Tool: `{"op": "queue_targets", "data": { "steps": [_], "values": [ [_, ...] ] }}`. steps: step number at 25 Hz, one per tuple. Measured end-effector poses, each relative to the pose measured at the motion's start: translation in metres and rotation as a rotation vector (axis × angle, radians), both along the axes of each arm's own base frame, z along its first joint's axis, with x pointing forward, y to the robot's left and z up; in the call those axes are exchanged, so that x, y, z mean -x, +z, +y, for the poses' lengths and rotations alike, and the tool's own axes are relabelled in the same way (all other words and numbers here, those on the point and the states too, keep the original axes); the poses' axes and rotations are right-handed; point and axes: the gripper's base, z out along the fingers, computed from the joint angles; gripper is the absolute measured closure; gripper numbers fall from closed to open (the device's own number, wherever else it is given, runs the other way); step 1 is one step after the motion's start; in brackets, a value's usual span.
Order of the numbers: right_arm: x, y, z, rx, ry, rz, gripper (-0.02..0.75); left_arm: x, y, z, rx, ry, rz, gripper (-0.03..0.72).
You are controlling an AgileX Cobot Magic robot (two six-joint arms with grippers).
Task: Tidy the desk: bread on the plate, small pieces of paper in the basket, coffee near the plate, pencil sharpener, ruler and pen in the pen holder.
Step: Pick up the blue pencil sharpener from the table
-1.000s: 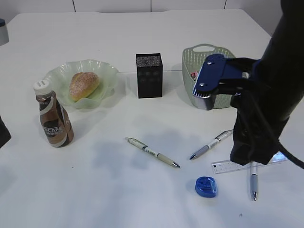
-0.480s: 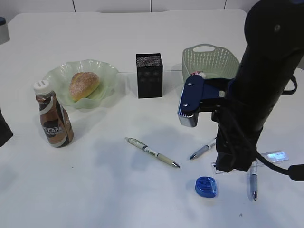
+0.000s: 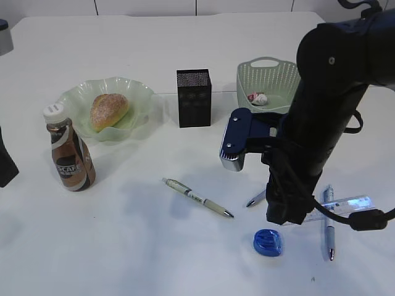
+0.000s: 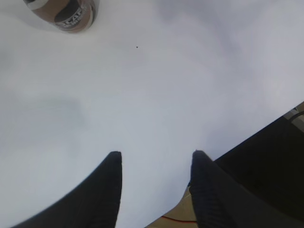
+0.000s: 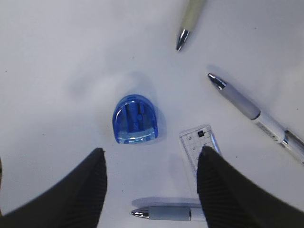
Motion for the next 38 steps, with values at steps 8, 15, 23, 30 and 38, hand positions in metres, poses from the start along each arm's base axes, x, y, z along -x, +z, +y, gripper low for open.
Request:
{"op": "queue_targets", "data": {
  "steps": [8,15,23,30,38],
  "values": [
    [-0.001,-0.002,0.0,-0.006,0.007,-0.02,0.223,-0.002,0.001,-0.001,0.007,0.0,-0.022,0.366],
    [0.016,-0.027,-0.006,0.007,-0.008,0.045,0.222,-0.002,0.001,-0.001,0.008,0.0,-0.025,0.368],
    [0.012,-0.03,-0.004,-0.023,0.0,-0.013,0.219,-0.002,0.001,-0.001,0.009,0.0,-0.027,0.371],
    [0.011,-0.043,-0.002,-0.023,0.004,0.022,0.219,-0.002,0.001,-0.001,0.009,0.0,-0.027,0.371],
    [0.011,-0.043,-0.002,-0.023,0.024,0.02,0.218,-0.002,0.001,-0.001,0.012,0.004,-0.025,0.371]
  ]
}}
